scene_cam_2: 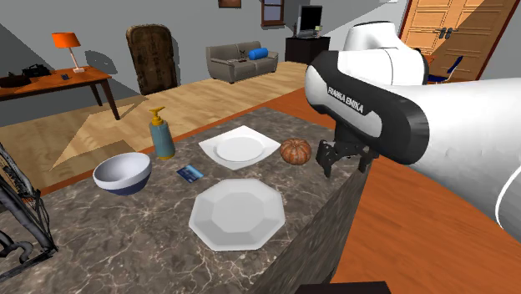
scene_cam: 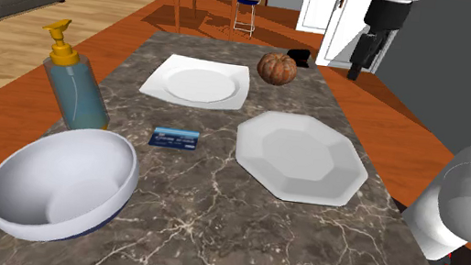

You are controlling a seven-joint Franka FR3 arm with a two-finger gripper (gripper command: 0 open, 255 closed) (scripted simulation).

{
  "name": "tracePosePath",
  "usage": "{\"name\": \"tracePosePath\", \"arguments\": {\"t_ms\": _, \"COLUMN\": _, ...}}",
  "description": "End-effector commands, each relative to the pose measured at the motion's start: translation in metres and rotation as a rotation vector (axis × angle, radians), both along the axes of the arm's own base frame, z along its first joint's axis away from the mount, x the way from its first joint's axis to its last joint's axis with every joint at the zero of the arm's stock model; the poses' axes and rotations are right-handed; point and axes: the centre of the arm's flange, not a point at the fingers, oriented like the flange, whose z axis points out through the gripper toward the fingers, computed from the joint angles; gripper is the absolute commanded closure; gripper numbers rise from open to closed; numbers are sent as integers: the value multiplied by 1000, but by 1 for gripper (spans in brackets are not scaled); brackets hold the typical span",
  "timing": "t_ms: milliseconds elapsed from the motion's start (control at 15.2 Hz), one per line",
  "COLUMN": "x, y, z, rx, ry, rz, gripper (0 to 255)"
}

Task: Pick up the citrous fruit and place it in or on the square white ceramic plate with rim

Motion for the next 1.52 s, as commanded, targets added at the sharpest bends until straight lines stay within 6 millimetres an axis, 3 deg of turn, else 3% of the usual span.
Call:
{"name": "tracePosePath", "arguments": {"t_ms": 0, "x": 0, "y": 0, "z": 0, "rx": 0, "ry": 0, "rz": 0, "gripper": 0}}
{"name": "tracePosePath", "arguments": {"t_ms": 330, "x": 60, "y": -62, "z": -29, "rx": 537, "ry": 24, "rz": -184, "gripper": 0}}
{"name": "tracePosePath", "arguments": {"t_ms": 726, "x": 117, "y": -116, "z": -103, "rx": 1179, "ry": 52, "rz": -404, "gripper": 0}}
{"name": "tracePosePath", "arguments": {"t_ms": 1188, "x": 122, "y": -83, "z": -120, "rx": 1179, "ry": 52, "rz": -404, "gripper": 0}}
{"name": "tracePosePath", "arguments": {"t_ms": 1452, "x": 123, "y": -81, "z": -121, "rx": 1179, "ry": 52, "rz": -404, "gripper": 0}}
